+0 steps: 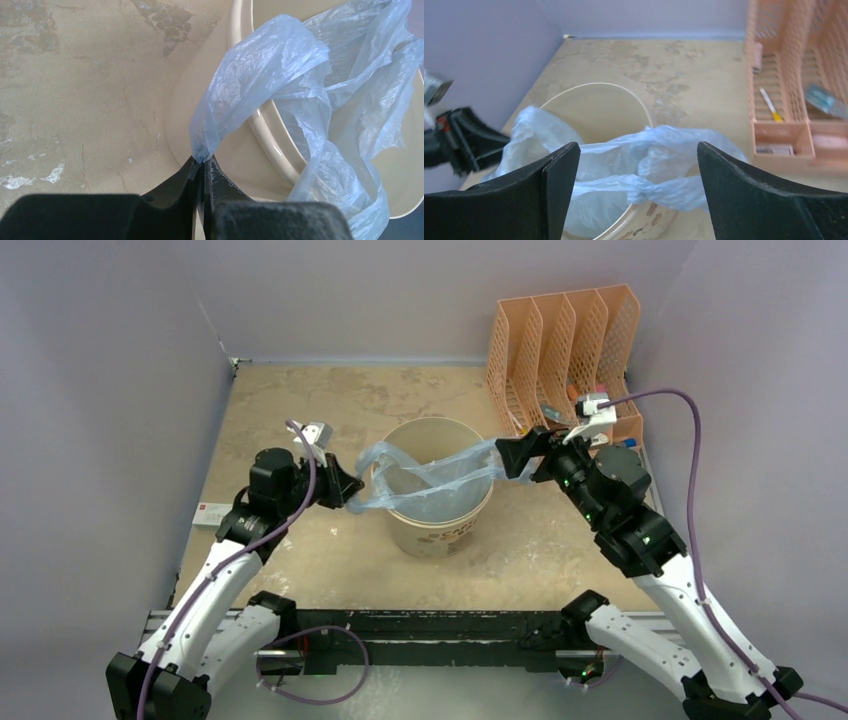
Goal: Put the trash bags into the trash bin
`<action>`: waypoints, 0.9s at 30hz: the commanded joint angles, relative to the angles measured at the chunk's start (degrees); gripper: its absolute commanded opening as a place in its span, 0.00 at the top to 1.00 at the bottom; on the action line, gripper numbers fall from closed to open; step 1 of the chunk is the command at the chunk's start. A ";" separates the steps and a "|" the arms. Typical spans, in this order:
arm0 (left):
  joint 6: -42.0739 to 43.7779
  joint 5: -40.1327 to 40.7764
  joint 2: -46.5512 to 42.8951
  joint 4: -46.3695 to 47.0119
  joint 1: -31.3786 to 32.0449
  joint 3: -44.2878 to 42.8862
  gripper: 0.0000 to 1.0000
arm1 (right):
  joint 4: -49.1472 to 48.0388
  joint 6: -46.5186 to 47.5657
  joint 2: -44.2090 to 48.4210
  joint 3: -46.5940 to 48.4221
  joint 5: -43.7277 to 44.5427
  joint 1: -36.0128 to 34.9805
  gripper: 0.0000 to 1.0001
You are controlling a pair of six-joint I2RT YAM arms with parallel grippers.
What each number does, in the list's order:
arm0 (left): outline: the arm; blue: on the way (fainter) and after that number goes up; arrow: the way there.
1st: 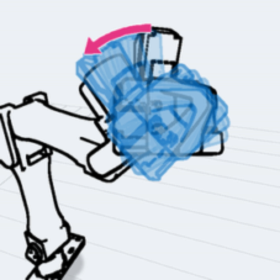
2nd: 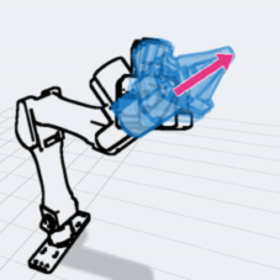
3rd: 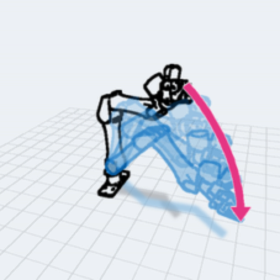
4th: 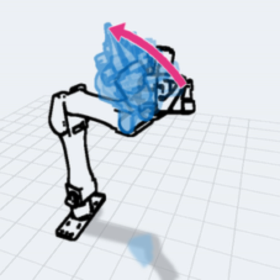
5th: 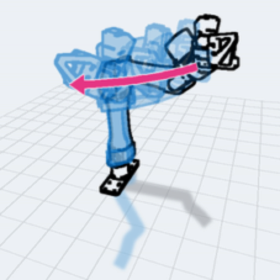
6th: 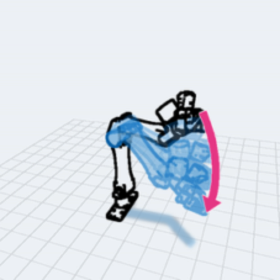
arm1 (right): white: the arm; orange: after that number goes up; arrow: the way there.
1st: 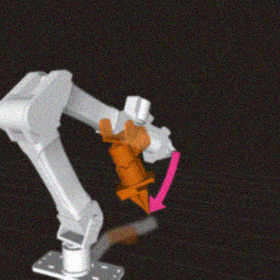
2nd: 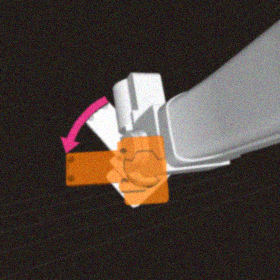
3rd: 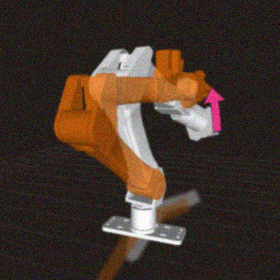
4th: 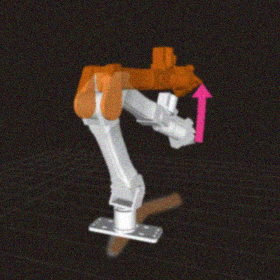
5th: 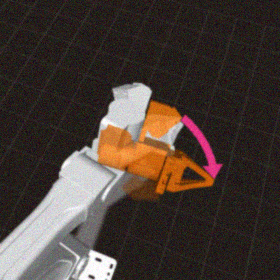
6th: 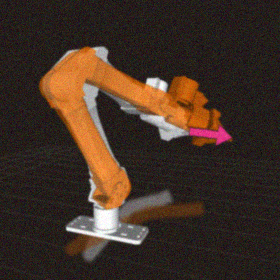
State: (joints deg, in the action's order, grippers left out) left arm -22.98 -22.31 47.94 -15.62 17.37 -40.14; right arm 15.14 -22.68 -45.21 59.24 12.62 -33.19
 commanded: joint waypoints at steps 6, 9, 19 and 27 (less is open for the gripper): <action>0.72 0.39 -1.95 -0.22 -0.23 -3.16 0.96 | -18.14 19.55 -8.03 -0.39 -25.83 -0.07 0.30; 0.66 0.36 -2.14 -0.61 -0.23 -3.57 0.96 | -17.08 26.76 -11.29 1.24 -29.76 -1.44 0.32; 0.36 0.51 -3.21 -1.57 -0.23 -4.44 0.95 | -7.83 44.09 -20.74 7.53 -23.71 -11.57 0.43; 0.31 0.34 -3.37 -2.20 -0.23 -4.85 0.94 | -8.03 45.97 -22.52 7.47 -25.31 -12.07 0.45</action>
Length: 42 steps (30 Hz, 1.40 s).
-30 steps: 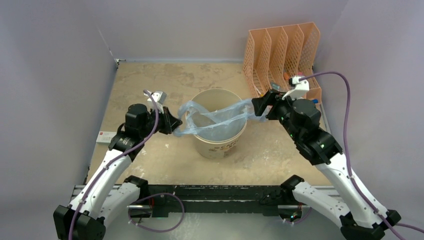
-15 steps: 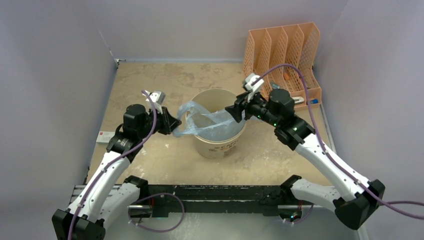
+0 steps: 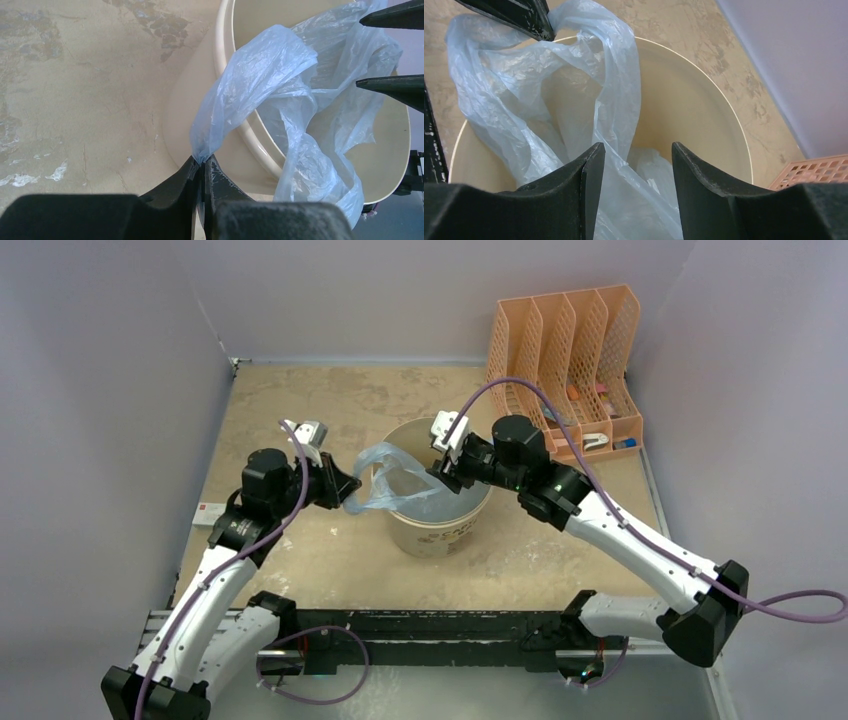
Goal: Put the trash bags into the trash bin
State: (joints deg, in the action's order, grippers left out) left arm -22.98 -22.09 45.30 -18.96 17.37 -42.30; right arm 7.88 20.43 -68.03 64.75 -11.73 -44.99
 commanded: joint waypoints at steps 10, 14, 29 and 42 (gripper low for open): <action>0.08 0.44 -1.00 0.13 -0.23 -2.69 0.94 | 3.94 3.70 -2.93 3.21 -4.67 -0.27 0.45; 0.02 0.26 -0.91 -0.08 -0.23 -2.54 0.94 | 2.42 1.82 -4.65 4.44 -1.23 -0.27 0.54; 0.24 4.05 -1.53 -0.63 -0.23 -1.91 0.98 | -6.99 -12.36 -4.45 4.55 11.72 -0.11 1.00; 0.91 11.79 -2.59 -5.46 -0.23 -4.26 0.93 | -5.46 -23.92 -12.29 10.77 19.82 4.15 1.00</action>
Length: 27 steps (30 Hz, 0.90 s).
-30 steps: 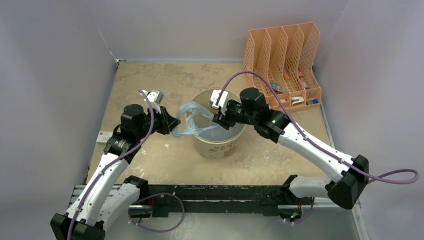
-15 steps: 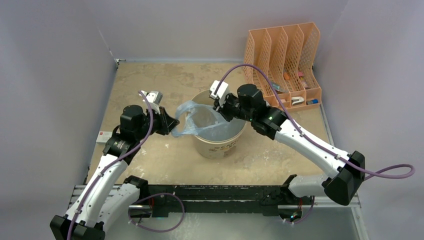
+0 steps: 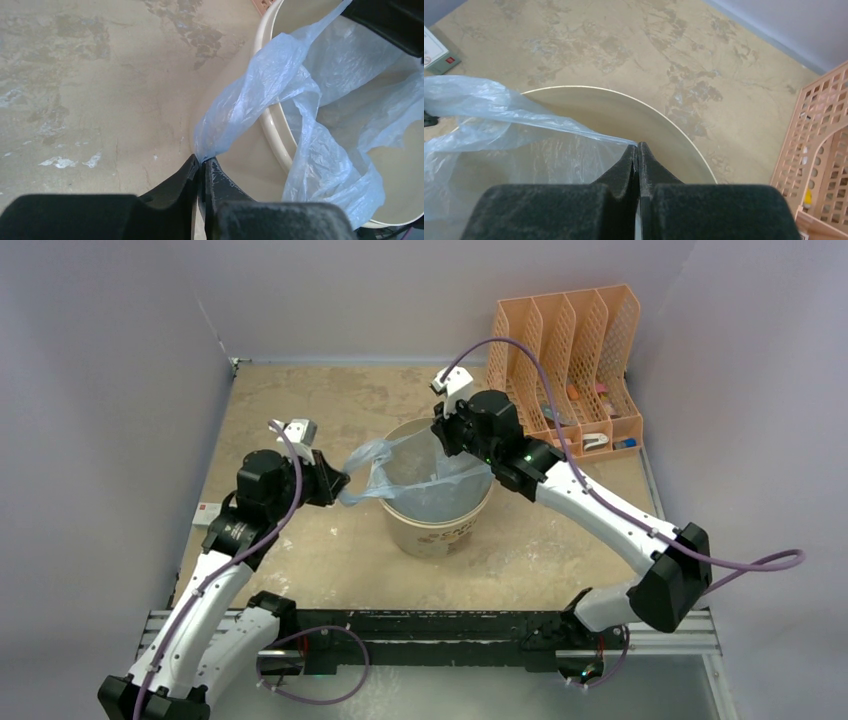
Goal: Put the trash bags into the trash bin
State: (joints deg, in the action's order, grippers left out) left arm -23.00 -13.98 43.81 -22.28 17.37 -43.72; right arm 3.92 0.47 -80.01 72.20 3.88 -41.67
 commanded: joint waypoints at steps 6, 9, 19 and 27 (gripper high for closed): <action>5.01 -1.06 -1.80 -4.20 -0.23 -9.09 0.30 | -1.88 -4.02 0.63 3.87 0.85 0.83 1.00; 8.73 -3.20 -2.22 -4.95 -0.23 -13.59 0.24 | -2.27 -3.75 1.66 3.73 -0.58 0.80 1.00; 28.78 -22.75 8.47 -7.27 -0.23 -25.11 0.17 | -3.62 -1.17 4.62 2.70 -3.74 0.80 1.00; 33.65 -28.76 17.58 -6.98 -0.23 -28.60 0.20 | -3.22 -1.52 4.65 2.68 -7.20 0.80 1.00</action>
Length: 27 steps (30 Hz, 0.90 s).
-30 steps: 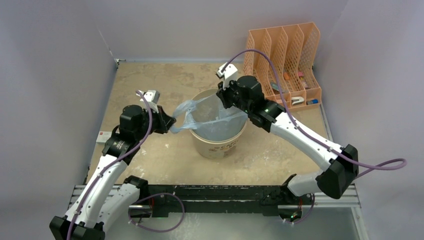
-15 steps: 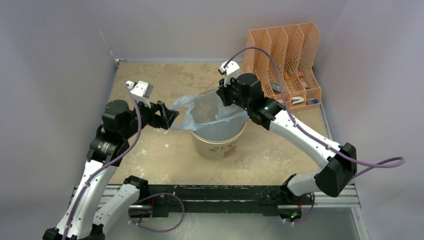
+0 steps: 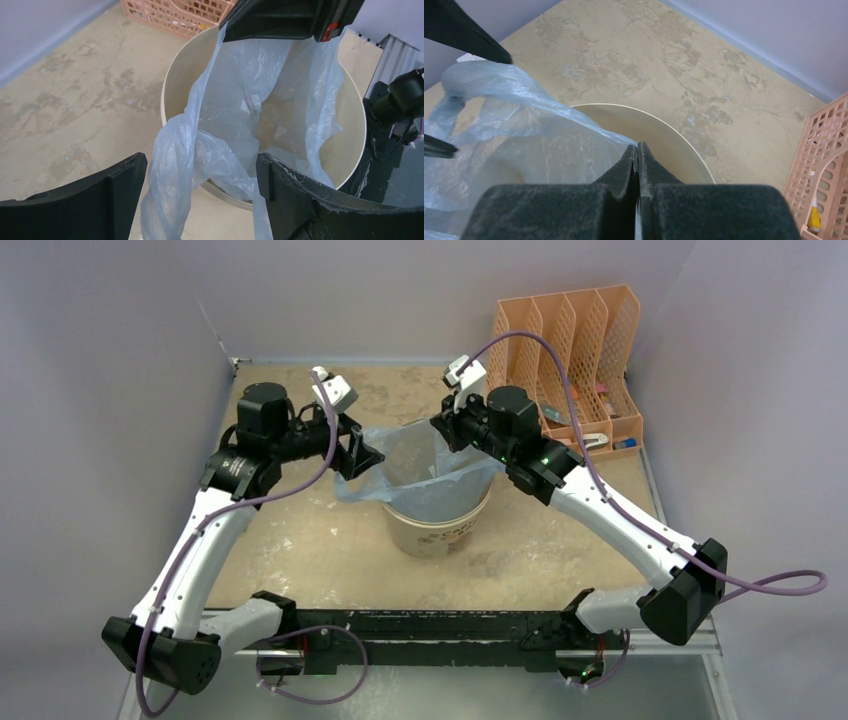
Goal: Put the trash bags into the trash bin
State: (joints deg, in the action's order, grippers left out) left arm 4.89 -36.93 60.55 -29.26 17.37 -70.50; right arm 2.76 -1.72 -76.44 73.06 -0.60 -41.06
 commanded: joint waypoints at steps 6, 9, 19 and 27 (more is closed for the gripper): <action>6.34 -3.12 0.94 2.63 -0.23 -0.77 0.61 | -1.81 0.73 1.30 1.53 -3.87 0.20 1.00; 5.79 -2.45 0.98 3.32 -0.23 0.15 0.82 | -1.64 1.14 0.94 1.34 -3.38 0.19 1.00; 2.14 5.49 6.01 3.32 -0.23 0.19 1.00 | -4.83 -0.96 -3.21 2.94 5.01 0.35 1.00; -0.45 9.64 10.70 5.74 -0.87 -1.79 1.00 | -4.21 -0.23 -8.34 6.96 8.19 0.67 1.00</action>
State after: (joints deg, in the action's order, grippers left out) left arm 6.59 -30.00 69.76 -26.92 17.26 -70.39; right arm 1.02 -1.98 -84.23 75.44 4.99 -40.77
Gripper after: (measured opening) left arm 0.007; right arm 0.004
